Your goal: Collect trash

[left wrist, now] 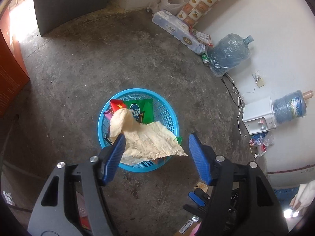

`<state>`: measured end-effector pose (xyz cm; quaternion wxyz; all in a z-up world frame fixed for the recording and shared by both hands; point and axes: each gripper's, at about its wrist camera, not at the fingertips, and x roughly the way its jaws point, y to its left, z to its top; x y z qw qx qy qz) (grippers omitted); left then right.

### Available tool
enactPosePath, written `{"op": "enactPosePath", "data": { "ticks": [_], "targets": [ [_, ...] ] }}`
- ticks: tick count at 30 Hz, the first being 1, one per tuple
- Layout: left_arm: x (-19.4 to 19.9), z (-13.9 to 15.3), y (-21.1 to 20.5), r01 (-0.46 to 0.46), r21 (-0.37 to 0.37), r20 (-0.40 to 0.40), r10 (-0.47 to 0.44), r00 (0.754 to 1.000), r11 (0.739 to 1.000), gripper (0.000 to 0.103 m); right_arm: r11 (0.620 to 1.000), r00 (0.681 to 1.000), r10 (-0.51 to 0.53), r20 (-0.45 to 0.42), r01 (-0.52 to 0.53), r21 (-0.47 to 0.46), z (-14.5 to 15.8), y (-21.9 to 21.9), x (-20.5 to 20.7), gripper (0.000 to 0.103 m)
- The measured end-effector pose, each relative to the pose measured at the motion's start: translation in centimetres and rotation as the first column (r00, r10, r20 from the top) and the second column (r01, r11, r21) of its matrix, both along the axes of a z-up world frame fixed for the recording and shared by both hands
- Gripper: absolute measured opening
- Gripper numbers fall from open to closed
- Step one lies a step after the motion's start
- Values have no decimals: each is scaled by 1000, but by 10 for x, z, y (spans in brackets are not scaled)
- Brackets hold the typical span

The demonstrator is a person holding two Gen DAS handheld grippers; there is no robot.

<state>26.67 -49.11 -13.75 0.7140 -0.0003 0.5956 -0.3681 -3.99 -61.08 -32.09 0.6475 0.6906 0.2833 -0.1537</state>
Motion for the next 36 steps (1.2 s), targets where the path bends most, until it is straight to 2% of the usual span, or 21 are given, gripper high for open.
{"op": "enactPosePath", "data": {
  "ticks": [4,7,11,15,18,20,22,24,27,29,31,34,36],
  "targets": [
    [-18,54,39,29,-89,71,-22,997,996,63,996,1000,16,-3,-16,-93,28,6,1,55],
    [-40,93,75,69,-148,131,-50,990,987,64,978,999,46,-20,-50,-200,54,11,9,55],
    [-70,126,135,103,-193,202,-63,977,976,64,931,992,114,-55,-126,-343,96,19,32,55],
    [-101,150,210,72,-217,322,2,947,973,71,873,981,190,-37,-186,-451,137,42,50,55],
    [-127,160,264,0,-219,395,88,914,976,79,797,957,286,-38,-260,-545,167,75,60,55],
    [-142,163,295,-68,-218,412,155,898,974,85,722,933,357,-43,-305,-621,190,104,61,55],
    [-153,165,322,-136,-218,409,217,886,966,89,641,901,432,-32,-332,-692,212,133,57,63],
    [-162,167,348,-219,-207,412,288,864,954,93,563,875,483,-30,-337,-755,234,160,49,80],
    [-174,169,381,-280,-223,422,352,835,934,93,424,854,515,-75,-330,-843,267,204,34,93],
    [-180,171,398,-328,-213,428,390,815,920,94,354,844,529,-91,-317,-880,286,232,26,97],
    [-189,173,413,-402,-191,435,445,783,895,94,333,832,549,-83,-308,-891,299,253,19,97],
    [-202,175,429,-497,-148,454,505,734,855,94,336,809,584,-65,-314,-888,311,281,11,97],
    [-212,176,436,-537,-121,471,524,709,835,94,307,795,602,-82,-325,-894,315,299,8,97]
  ]
}}
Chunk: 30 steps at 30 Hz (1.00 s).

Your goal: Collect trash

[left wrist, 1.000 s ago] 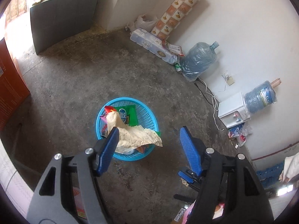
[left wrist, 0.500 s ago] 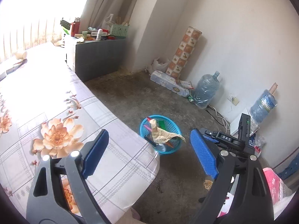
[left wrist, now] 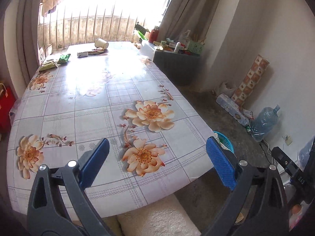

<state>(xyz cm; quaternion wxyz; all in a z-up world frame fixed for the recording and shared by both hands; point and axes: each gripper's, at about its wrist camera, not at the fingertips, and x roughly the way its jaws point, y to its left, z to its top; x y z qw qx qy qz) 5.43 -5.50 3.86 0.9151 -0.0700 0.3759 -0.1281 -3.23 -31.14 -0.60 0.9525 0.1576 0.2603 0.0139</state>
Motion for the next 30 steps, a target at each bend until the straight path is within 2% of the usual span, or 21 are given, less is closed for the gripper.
{"op": "enactPosePath", "data": {
  "ticks": [3,5,11,15,18,21,30],
  "targets": [
    [-16,0,6,-71,101,26,69,997,992,94,998,999,50,1,-50,-26,5,25,-5,97],
    [-25,-1,7,-108,140,54,102,993,984,94,996,998,57,-3,-57,-67,8,40,-9,97],
    [-37,-1,10,-175,126,72,167,983,976,94,956,999,-26,-20,19,-291,4,76,-12,97],
    [-35,-7,10,-190,114,18,190,982,975,94,936,998,-45,-37,29,-352,-2,88,-10,97],
    [-35,-15,7,-194,163,7,195,981,967,94,913,997,-59,-46,35,-407,-4,95,-10,97],
    [-32,-27,6,-178,217,-46,192,980,960,94,909,995,-57,-77,20,-416,-8,97,-7,97],
    [-36,-45,7,-156,202,-150,188,971,967,94,931,982,-67,-178,-3,-364,-24,85,3,97]
  ]
}}
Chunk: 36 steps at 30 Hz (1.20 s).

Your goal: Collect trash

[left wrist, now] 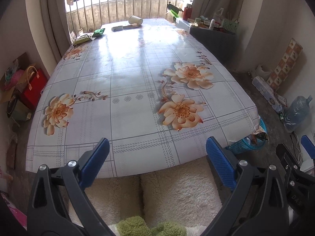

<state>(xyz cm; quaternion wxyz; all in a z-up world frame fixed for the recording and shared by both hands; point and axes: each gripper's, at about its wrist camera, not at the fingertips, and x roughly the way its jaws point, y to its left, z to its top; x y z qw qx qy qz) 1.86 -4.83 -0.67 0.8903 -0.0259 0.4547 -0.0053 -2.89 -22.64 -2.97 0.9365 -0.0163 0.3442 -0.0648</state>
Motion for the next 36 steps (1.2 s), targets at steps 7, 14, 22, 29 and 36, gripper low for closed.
{"op": "enactPosePath", "data": {
  "ticks": [7,14,22,29,36],
  "targets": [
    [-3,0,5,-53,-16,-6,53,999,998,94,1000,1000,-5,2,5,0,3,-4,-1,97],
    [-3,-5,11,-86,-18,-31,85,996,996,94,999,1000,-19,-24,20,29,-3,-12,2,97],
    [-4,-2,8,-81,-7,-16,80,997,997,94,1000,1000,-10,-25,11,24,-5,-12,1,97],
    [-7,-2,7,-83,9,-13,83,996,997,94,1000,1000,5,-17,-5,1,-5,-8,-1,97],
    [-10,-3,11,-97,40,-8,97,995,995,94,1000,1000,5,-10,-5,-21,-2,-6,-3,97]
  ]
}}
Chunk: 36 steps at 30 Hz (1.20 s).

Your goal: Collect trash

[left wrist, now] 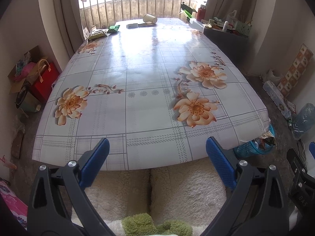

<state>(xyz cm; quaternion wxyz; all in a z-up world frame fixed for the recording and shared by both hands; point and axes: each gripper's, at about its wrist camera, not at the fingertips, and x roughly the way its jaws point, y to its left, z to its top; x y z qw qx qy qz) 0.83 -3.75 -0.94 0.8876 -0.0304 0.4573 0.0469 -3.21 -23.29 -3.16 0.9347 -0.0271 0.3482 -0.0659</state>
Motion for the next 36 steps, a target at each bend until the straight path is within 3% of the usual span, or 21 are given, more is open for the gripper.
{"op": "enactPosePath", "data": {
  "ticks": [13,21,36],
  "targets": [
    [-4,1,6,-10,36,-4,10,1000,999,94,1000,1000,-12,14,12,-18,6,-7,-2,97],
    [-7,10,17,-12,91,56,6,998,996,94,999,1000,-21,22,22,-30,9,-11,-3,97],
    [-12,11,11,25,95,57,-31,998,995,94,1000,1000,-13,20,14,-25,7,-11,-5,97]
  ]
}}
